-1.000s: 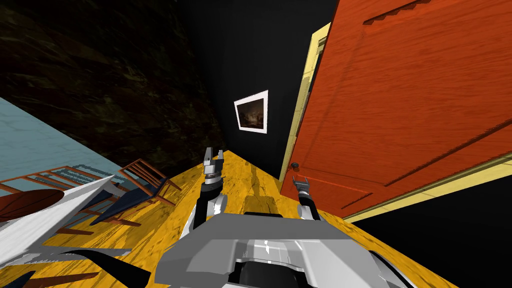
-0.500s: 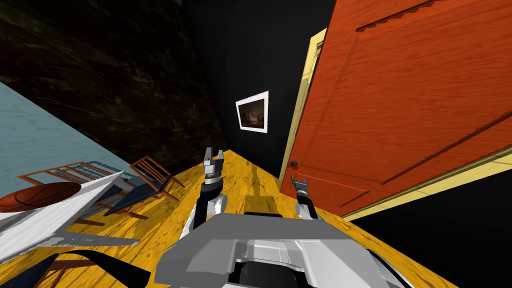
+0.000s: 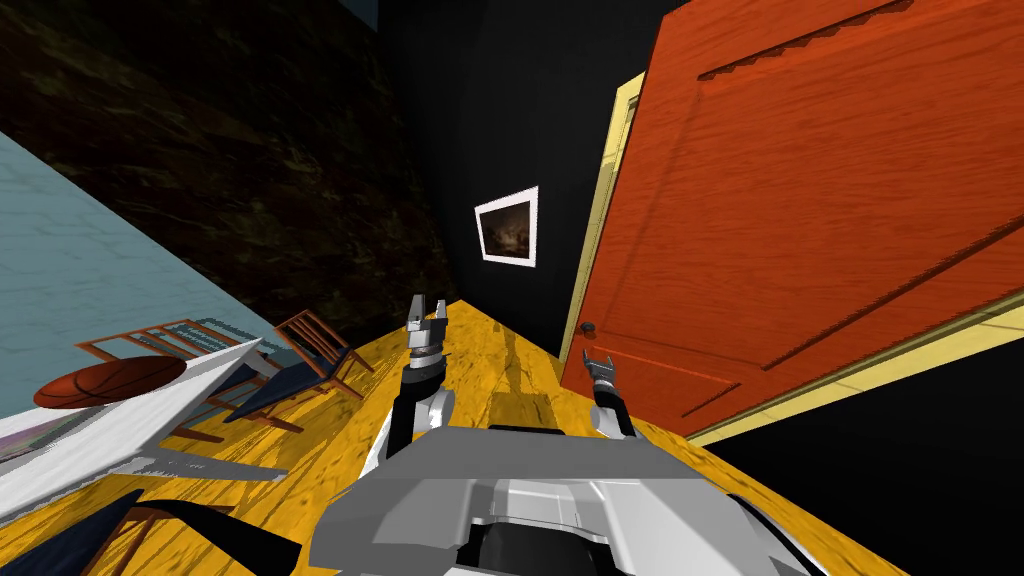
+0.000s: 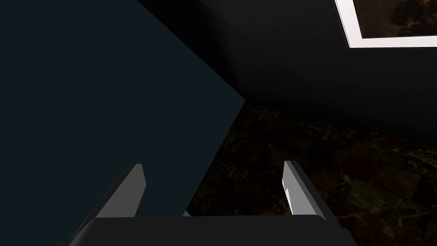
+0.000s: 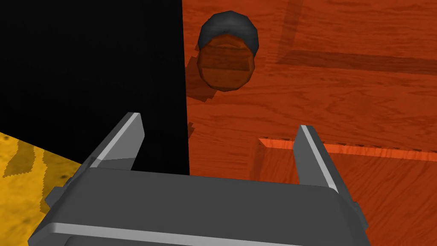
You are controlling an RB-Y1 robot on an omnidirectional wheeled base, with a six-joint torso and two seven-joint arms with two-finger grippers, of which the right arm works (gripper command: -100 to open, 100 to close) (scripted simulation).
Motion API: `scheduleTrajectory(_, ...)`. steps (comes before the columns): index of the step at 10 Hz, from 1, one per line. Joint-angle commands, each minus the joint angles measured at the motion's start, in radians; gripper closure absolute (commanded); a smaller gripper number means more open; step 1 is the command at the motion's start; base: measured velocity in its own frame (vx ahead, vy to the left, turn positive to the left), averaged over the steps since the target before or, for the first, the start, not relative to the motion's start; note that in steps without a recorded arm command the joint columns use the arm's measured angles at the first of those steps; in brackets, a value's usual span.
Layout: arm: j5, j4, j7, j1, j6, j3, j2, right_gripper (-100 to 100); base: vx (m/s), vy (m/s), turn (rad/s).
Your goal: Pull the door open
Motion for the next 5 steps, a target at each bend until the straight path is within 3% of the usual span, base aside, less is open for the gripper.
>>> scheduleTrajectory(1,-0.003,-0.01,-0.018,0.019,-0.003,-0.003,-0.017,-100,0.205,0.006,0.099)
scheduleTrajectory(3,-0.01,0.0,-0.053,0.035,-0.013,-0.01,-0.05,-100,0.213,-0.026,0.114)
scheduleTrajectory(5,-0.01,0.0,-0.053,0.035,-0.013,-0.01,-0.05,-100,0.086,-0.005,0.008)
